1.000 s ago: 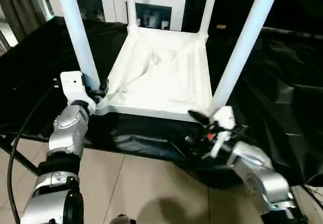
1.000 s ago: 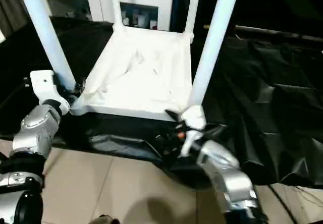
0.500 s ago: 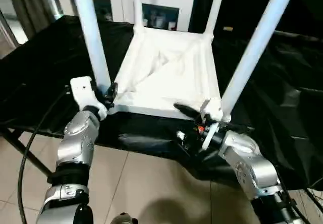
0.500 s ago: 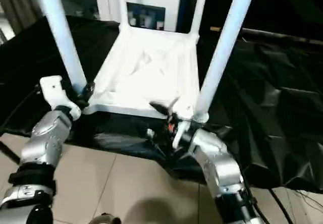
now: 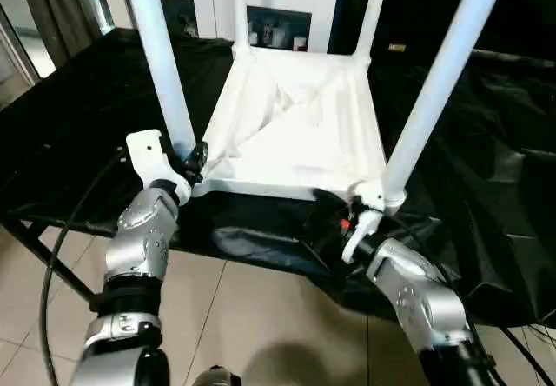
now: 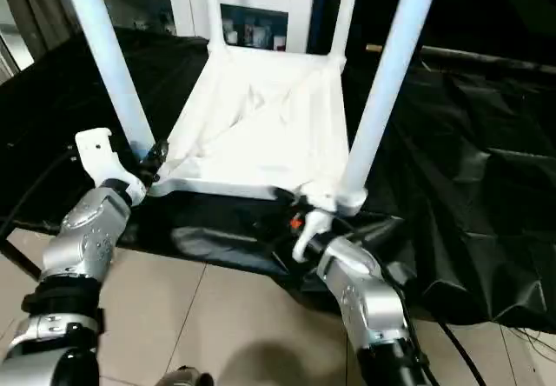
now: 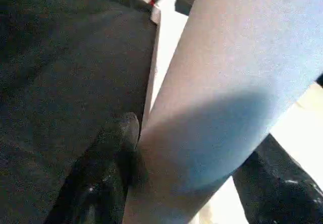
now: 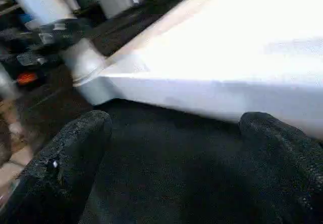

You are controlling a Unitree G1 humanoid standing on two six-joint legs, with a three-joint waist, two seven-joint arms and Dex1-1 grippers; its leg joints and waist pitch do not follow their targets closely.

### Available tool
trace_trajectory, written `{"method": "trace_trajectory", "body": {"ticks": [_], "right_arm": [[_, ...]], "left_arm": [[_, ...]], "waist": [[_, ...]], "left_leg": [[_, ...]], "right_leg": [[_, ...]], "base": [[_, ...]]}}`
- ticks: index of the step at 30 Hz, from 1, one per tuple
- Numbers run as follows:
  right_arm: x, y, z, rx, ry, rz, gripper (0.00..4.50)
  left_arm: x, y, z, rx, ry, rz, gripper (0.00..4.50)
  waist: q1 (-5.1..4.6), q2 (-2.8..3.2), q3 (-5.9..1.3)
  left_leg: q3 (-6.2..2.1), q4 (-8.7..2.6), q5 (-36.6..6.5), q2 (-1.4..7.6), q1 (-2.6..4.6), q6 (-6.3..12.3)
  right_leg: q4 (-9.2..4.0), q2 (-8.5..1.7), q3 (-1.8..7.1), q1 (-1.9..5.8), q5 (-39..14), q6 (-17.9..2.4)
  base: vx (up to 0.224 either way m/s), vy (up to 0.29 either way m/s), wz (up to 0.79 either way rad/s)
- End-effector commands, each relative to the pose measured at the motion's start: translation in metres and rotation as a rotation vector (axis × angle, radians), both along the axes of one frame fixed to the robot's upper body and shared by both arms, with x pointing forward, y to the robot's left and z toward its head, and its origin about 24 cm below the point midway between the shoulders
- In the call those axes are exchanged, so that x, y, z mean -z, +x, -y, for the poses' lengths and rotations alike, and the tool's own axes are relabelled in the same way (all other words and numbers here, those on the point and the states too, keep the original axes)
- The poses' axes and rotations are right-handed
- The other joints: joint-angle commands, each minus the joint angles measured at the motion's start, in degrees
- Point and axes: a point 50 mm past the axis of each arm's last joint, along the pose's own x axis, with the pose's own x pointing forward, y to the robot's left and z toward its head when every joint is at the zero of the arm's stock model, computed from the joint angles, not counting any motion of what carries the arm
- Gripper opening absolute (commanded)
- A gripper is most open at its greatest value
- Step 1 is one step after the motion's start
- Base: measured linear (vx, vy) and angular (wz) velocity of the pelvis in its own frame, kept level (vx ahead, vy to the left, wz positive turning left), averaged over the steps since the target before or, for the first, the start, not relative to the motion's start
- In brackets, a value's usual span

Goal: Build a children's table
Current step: Flip table

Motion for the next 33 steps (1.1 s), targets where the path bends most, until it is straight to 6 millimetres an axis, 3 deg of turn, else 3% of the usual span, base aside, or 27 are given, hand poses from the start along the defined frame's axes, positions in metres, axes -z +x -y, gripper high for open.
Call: {"method": "trace_trajectory", "body": {"ticks": [1, 2, 3, 4, 9, 12, 16, 19, 22, 24, 25, 33], "right_arm": [[-0.012, 0.009, -0.004, 0.018, 0.078, -0.002, 4.50], [-0.013, 0.010, -0.005, 0.020, 0.088, -0.003, 4.50], [-0.016, 0.014, -0.007, 0.034, 0.128, -0.015, 4.50], [-0.017, 0.016, -0.008, 0.040, 0.144, -0.022, 4.50], [-0.029, 0.025, -0.016, 0.039, 0.287, -0.022, 4.50], [-0.032, 0.034, -0.018, 0.088, 0.335, -0.046, 4.50], [-0.027, 0.048, -0.015, 0.209, 0.313, -0.105, 4.50], [-0.028, 0.056, -0.012, 0.292, 0.370, -0.143, 4.50], [-0.028, 0.063, -0.011, 0.328, 0.372, -0.175, 4.50], [-0.028, 0.064, -0.012, 0.326, 0.375, -0.173, 4.50], [-0.029, 0.066, -0.012, 0.336, 0.391, -0.178, 4.50], [-0.038, 0.076, -0.008, 0.334, 0.453, -0.164, 4.50]], "left_arm": [[-0.022, 0.002, 0.023, 0.083, -0.214, 0.092, 2.51], [-0.022, 0.002, 0.024, 0.087, -0.214, 0.093, 2.51], [-0.024, 0.001, 0.029, 0.097, -0.223, 0.097, 2.51], [-0.025, 0.000, 0.031, 0.098, -0.230, 0.098, 2.48], [-0.025, -0.005, 0.043, 0.131, -0.214, 0.091, 2.39], [-0.026, -0.006, 0.046, 0.137, -0.227, 0.081, 2.39], [-0.026, -0.008, 0.047, 0.136, -0.237, 0.077, 2.39], [-0.025, -0.010, 0.047, 0.134, -0.241, 0.072, 2.39], [-0.023, -0.012, 0.048, 0.130, -0.245, 0.063, 2.39], [-0.023, -0.012, 0.048, 0.130, -0.248, 0.062, 2.38], [-0.023, -0.013, 0.048, 0.127, -0.247, 0.060, 2.38], [-0.022, -0.016, 0.051, 0.156, -0.245, 0.057, 2.37]], "waist": [[-0.10, -1.40, -4.25], [-0.07, -1.28, -4.45], [0.17, -1.03, -4.80], [-0.02, -1.35, -4.77], [0.04, -1.58, -4.83], [-0.15, -1.50, -4.46], [-1.25, -1.48, -3.92], [-1.56, -1.52, -3.79], [-1.43, -1.64, -3.82], [-1.21, -1.57, -3.89], [-1.07, -1.81, -3.85], [-0.99, -1.78, -3.67]], "left_leg": [[-1.71, -3.79, -4.3, 3.95, 1.90, 2.60], [-1.74, -3.57, -2.6, 3.86, 1.65, 3.40], [-1.61, -3.15, 0.1, 3.87, 1.83, 4.89], [-1.64, -3.09, 2.2, 3.85, 1.53, 6.09], [-1.64, -2.67, 3.9, 3.98, 1.46, 7.91], [-1.56, -3.03, 1.5, 4.03, 1.34, 7.29], [-1.47, -3.72, -2.9, 4.01, 1.53, 3.91], [-1.37, -3.83, -4.1, 3.95, 1.51, 3.19], [-1.21, -3.69, -3.5, 3.91, 1.64, 2.86], [-1.18, -3.54, -2.7, 3.93, 1.66, 3.21], [-1.17, -3.51, -1.7, 3.89, 1.59, 4.05], [-1.15, -3.74, -3.6, 3.96, 1.63, 3.49]], "right_leg": [[-3.91, -5.67, 2.65, 1.33, 7.0, -13.3], [-3.43, -5.62, 2.60, 1.35, 9.5, -13.4], [-3.07, -5.34, 2.43, 0.92, 13.7, -13.3], [-2.65, -5.03, 2.27, 0.93, 17.6, -13.7], [-2.14, -4.94, 2.04, 0.75, 22.9, -13.6], [-2.52, -5.18, 2.02, 0.68, 19.7, -13.8], [-3.34, -5.15, 2.10, 0.54, 11.2, -13.5], [-3.52, -5.29, 2.30, 0.51, 9.6, -13.1], [-3.42, -5.10, 2.23, 0.41, 10.2, -12.8], [-3.30, -5.04, 2.26, 0.41, 11.8, -12.4], [-3.19, -4.97, 2.22, 0.39, 13.6, -12.0], [-3.42, -4.99, 2.14, 0.28, 10.6, -11.4]], "base": [[0.000, 0.000, 0.00], [0.000, 0.000, 0.00], [0.000, 0.000, 0.00], [0.000, 0.000, 0.00], [0.000, 0.000, 0.00], [0.000, 0.000, 0.00], [0.000, 0.000, 0.00], [0.000, 0.000, 0.00], [0.000, 0.000, 0.00], [0.000, 0.000, 0.00], [0.000, 0.000, 0.00], [0.000, 0.000, 0.00]]}}
